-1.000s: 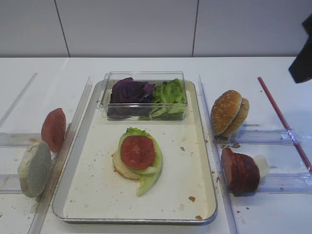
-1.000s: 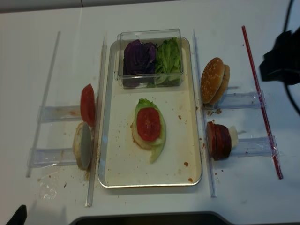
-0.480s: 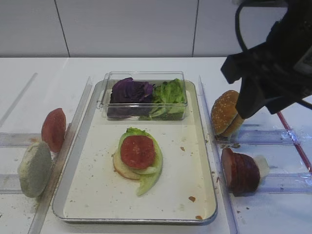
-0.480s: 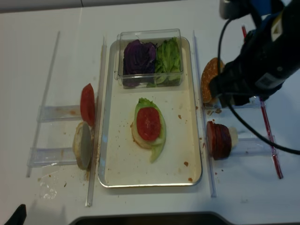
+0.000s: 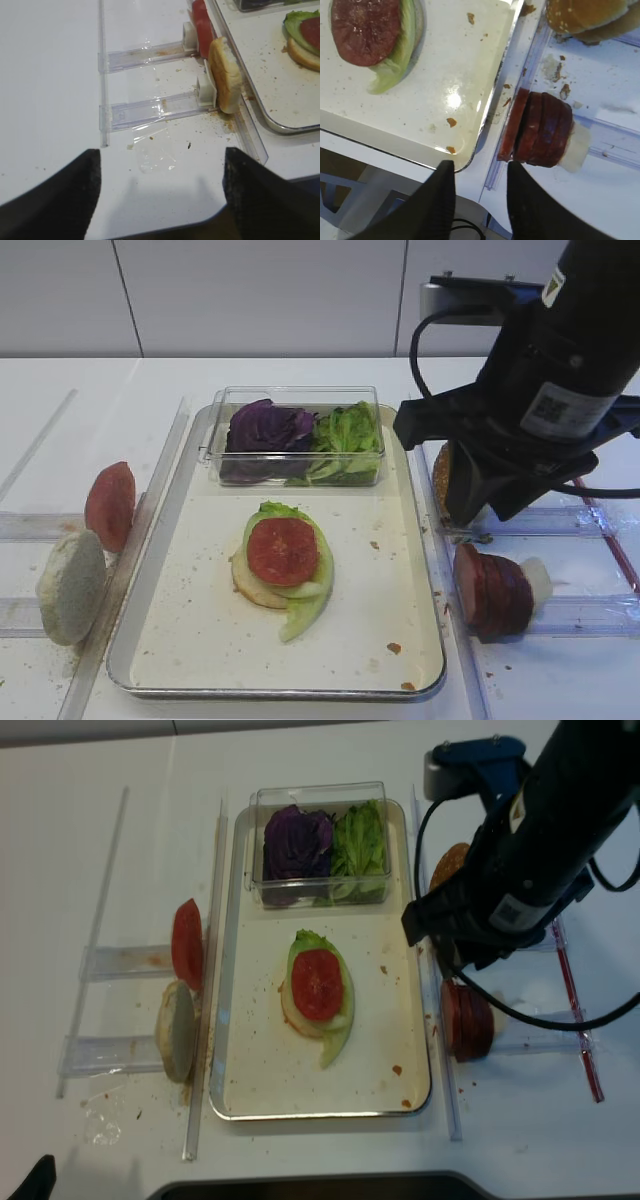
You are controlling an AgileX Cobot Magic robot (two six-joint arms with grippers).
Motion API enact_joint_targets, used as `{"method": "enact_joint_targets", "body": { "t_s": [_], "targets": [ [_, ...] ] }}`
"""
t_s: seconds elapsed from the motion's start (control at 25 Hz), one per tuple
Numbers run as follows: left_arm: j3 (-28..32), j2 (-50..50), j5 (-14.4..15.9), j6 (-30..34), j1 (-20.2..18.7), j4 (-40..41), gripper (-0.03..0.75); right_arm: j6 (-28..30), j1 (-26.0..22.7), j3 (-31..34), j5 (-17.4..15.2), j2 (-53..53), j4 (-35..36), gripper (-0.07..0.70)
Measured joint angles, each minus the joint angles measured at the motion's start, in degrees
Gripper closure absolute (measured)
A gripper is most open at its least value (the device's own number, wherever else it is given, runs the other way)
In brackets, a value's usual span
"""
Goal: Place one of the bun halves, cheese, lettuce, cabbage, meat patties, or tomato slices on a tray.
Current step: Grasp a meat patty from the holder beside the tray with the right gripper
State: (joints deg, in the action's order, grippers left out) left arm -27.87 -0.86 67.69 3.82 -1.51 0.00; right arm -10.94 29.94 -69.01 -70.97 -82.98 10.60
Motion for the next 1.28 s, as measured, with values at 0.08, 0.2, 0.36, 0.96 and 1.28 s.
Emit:
{"method": "enact_joint_targets", "body": {
  "t_s": [0.08, 0.2, 0.36, 0.96, 1.28],
  "targets": [
    [0.00, 0.00, 0.00, 0.00, 0.00, 0.00, 0.244, -0.09, 0.00, 0.00, 0.11, -1.08, 0.22, 0.362],
    [0.00, 0.00, 0.00, 0.00, 0.00, 0.00, 0.244, -0.37, 0.00, 0.00, 0.20, -2.48, 0.22, 0.365],
    [0.00, 0.00, 0.00, 0.00, 0.00, 0.00, 0.244, -1.67, 0.00, 0.00, 0.33, -4.10, 0.10, 0.365],
    [0.00, 0.00, 0.00, -1.46, 0.00, 0.84, 0.244, -6.57, 0.00, 0.00, 0.71, -9.29, -2.22, 0.367],
    [0.00, 0.00, 0.00, -1.55, 0.00, 0.87, 0.244, -6.57, 0.00, 0.00, 0.82, -10.31, -2.31, 0.367]
  ]
}}
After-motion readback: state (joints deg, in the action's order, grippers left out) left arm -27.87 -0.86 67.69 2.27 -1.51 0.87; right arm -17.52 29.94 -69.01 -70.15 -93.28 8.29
